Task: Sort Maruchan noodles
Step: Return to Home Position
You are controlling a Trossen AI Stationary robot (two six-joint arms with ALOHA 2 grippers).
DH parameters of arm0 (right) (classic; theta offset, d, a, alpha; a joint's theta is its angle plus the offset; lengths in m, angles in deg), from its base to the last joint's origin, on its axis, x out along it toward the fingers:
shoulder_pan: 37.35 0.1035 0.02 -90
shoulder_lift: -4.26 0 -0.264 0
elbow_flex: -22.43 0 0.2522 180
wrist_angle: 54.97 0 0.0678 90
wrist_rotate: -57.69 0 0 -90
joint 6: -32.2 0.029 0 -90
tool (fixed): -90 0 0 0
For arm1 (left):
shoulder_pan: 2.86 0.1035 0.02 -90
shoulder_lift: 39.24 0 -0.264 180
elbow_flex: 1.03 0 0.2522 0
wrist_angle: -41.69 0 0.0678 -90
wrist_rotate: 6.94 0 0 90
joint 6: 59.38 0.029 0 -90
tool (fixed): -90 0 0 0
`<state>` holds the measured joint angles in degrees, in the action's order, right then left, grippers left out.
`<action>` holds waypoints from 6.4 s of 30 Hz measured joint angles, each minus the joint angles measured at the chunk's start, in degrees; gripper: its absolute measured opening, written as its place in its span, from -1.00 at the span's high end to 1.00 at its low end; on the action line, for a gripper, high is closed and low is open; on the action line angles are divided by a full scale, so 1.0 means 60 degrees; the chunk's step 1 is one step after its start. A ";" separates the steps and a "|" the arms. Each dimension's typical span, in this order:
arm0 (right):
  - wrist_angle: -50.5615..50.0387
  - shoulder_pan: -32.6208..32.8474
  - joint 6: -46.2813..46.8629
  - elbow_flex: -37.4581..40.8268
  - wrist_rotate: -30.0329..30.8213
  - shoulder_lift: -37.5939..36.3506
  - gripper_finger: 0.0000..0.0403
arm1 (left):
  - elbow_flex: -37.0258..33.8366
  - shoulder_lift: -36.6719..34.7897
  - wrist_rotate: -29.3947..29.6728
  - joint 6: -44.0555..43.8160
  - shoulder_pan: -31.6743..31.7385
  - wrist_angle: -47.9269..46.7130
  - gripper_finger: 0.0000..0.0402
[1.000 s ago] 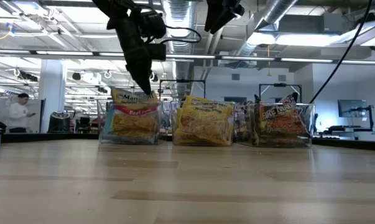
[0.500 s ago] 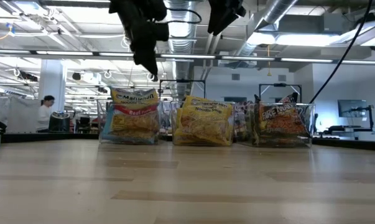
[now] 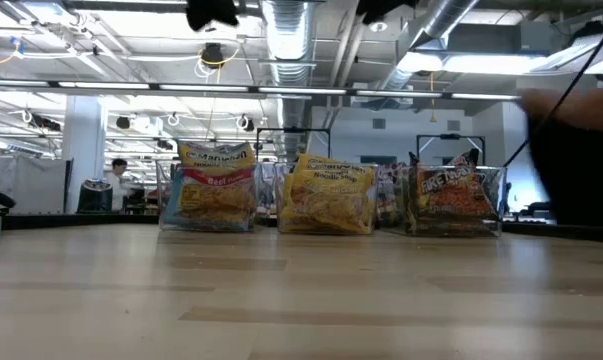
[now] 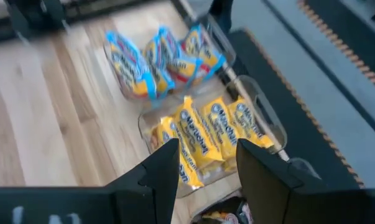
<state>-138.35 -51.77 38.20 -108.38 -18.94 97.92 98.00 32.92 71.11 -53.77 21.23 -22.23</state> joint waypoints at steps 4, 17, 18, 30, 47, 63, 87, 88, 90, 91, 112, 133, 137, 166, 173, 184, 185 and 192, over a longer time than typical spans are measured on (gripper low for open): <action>0.0412 -0.0062 0.0002 0.0247 0.0009 -0.0676 0.10 | -0.0003 -0.0903 0.1432 -0.0393 -0.0933 0.0003 0.51; 0.2829 0.0386 0.1454 0.4252 0.0044 -0.3771 0.10 | -0.3909 -0.4908 0.4137 -0.2846 -0.3910 0.1750 0.51; 0.3098 0.0450 0.1559 0.4600 0.0044 -0.4005 0.10 | -0.4487 -0.5318 0.4253 -0.3070 -0.4094 0.2183 0.51; 0.5100 0.1428 0.3011 0.7038 0.0029 -0.5797 0.10 | -0.9996 -0.9033 0.4755 -0.3885 -0.5268 0.6595 0.51; 0.5923 0.2850 0.3773 0.7082 0.0013 -0.6769 0.10 | -1.3297 -1.1541 0.4292 -0.3662 -0.5795 0.8030 0.51; 0.5910 0.3552 0.1394 0.7075 0.0332 -0.7653 0.10 | -1.3923 -1.1789 0.4292 -0.4275 -0.5802 0.8355 0.51; 0.9870 0.3592 0.1504 1.4896 0.0467 -1.3603 0.10 | -1.3916 -1.1763 0.4314 -0.0357 -0.5802 0.8329 0.51; 1.0124 0.3588 0.1506 1.5207 0.0384 -1.3703 0.10 | -1.3916 -1.1763 0.4314 -0.0311 -0.5802 0.8329 0.51; 1.0491 0.3595 0.1604 1.5822 0.0204 -1.3872 0.10 | -1.3916 -1.1763 0.4314 -0.0289 -0.5802 0.8329 0.51; 1.0655 0.3597 0.1718 1.6085 0.0137 -1.3965 0.10 | -1.3916 -1.1763 0.4314 -0.0289 -0.5802 0.8329 0.51; 1.2200 0.3588 0.1905 1.8903 -0.0974 -1.4321 0.10 | -1.3916 -1.1763 0.4311 -0.0392 -0.5802 0.8326 0.51; 1.2015 0.3577 0.1705 1.9438 -0.1013 -1.3942 0.15 | -1.3912 -1.1760 0.4311 -0.0398 -0.5802 0.8326 0.51; 1.1999 0.3577 0.1701 1.9442 -0.1005 -1.3913 0.15 | -1.3912 -1.1760 0.4311 -0.0398 -0.5802 0.8326 0.51; 1.1973 0.3577 0.1679 1.9456 -0.0980 -1.3913 0.16 | -1.3912 -1.1760 0.4311 -0.0395 -0.5802 0.8326 0.51; 1.1970 0.3577 0.1679 1.9460 -0.0974 -1.3913 0.16 | -1.3912 -1.1760 0.4311 -0.0396 -0.5802 0.8326 0.51; 1.1970 0.3577 0.1679 1.9464 -0.0973 -1.3913 0.16 | -1.3912 -1.1902 0.4311 -0.0395 -0.5795 0.8329 0.51; 1.1970 0.3577 0.1679 1.9464 -0.0973 -1.3913 0.16 | -1.3912 -1.1898 0.4309 -0.0395 -0.5795 0.8327 0.51; 1.1970 0.3577 0.1679 1.9467 -0.0973 -1.3913 0.16 | -1.3912 -1.1876 0.4307 -0.0395 -0.5795 0.8326 0.51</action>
<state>-66.54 -30.30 48.28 8.42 -24.78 14.44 14.53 -38.33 96.95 -56.14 -13.54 27.73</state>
